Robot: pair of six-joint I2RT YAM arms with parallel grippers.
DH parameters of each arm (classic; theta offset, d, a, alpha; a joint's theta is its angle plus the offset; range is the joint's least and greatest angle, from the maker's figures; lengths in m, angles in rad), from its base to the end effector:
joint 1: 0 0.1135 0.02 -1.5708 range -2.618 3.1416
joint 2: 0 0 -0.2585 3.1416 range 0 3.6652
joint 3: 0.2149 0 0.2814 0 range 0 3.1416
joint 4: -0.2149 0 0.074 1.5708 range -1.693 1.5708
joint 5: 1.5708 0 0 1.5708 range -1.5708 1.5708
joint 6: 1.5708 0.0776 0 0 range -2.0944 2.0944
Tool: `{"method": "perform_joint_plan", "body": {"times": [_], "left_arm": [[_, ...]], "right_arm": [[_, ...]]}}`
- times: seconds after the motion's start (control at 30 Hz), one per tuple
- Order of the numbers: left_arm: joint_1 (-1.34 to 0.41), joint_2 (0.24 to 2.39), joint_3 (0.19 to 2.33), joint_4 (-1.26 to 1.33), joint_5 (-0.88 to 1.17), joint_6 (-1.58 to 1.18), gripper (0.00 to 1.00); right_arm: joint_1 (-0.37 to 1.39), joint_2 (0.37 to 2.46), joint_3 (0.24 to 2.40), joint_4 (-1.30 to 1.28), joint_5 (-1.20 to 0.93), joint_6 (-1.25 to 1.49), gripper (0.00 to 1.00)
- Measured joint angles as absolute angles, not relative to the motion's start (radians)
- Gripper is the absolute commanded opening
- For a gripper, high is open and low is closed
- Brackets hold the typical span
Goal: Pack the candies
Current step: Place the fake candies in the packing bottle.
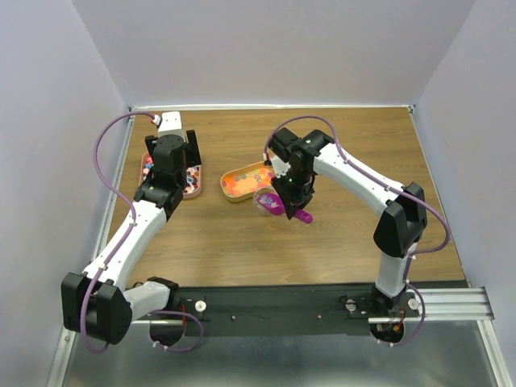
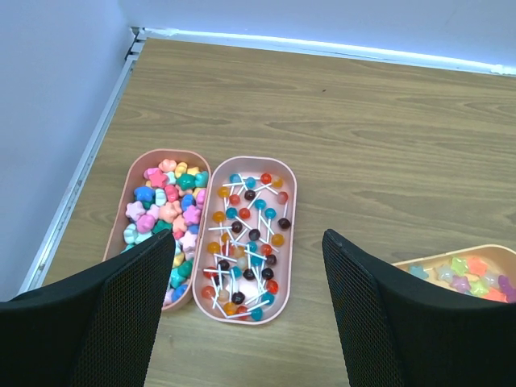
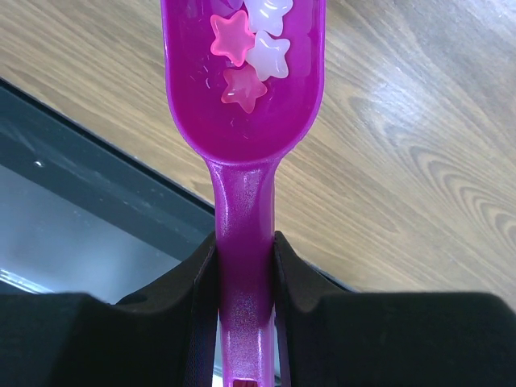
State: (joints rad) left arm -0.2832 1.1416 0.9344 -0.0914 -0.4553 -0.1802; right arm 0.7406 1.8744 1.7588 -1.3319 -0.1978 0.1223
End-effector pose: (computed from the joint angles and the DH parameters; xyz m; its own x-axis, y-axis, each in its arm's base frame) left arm 0.3275 -0.0598 0.3084 -0.2505 -0.0947 -0.9635 -0.2007 0.9787 -0.0440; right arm 0.2818 0.2783 0.2391 -0.8099 -0.5783 -0.0983 -0.5850 0.7838 0.2086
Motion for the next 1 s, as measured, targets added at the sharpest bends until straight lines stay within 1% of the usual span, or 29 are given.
{"method": "perform_joint_plan", "body": {"times": [0.33, 0.8, 1.0], "left_arm": [[-0.281, 1.142, 0.934, -0.091, -0.443, -0.180, 0.81], [-0.255, 1.137, 0.933, -0.091, -0.422, -0.181, 0.81], [-0.251, 1.137, 0.932, -0.091, -0.413, -0.181, 0.81]], "right_arm": [[0.735, 1.874, 1.764, -1.334, -0.214, 0.169, 0.01], [0.665, 1.874, 1.764, -1.334, -0.297, 0.211, 0.01], [0.662, 1.874, 1.758, -1.334, -0.347, 0.213, 0.01]]}}
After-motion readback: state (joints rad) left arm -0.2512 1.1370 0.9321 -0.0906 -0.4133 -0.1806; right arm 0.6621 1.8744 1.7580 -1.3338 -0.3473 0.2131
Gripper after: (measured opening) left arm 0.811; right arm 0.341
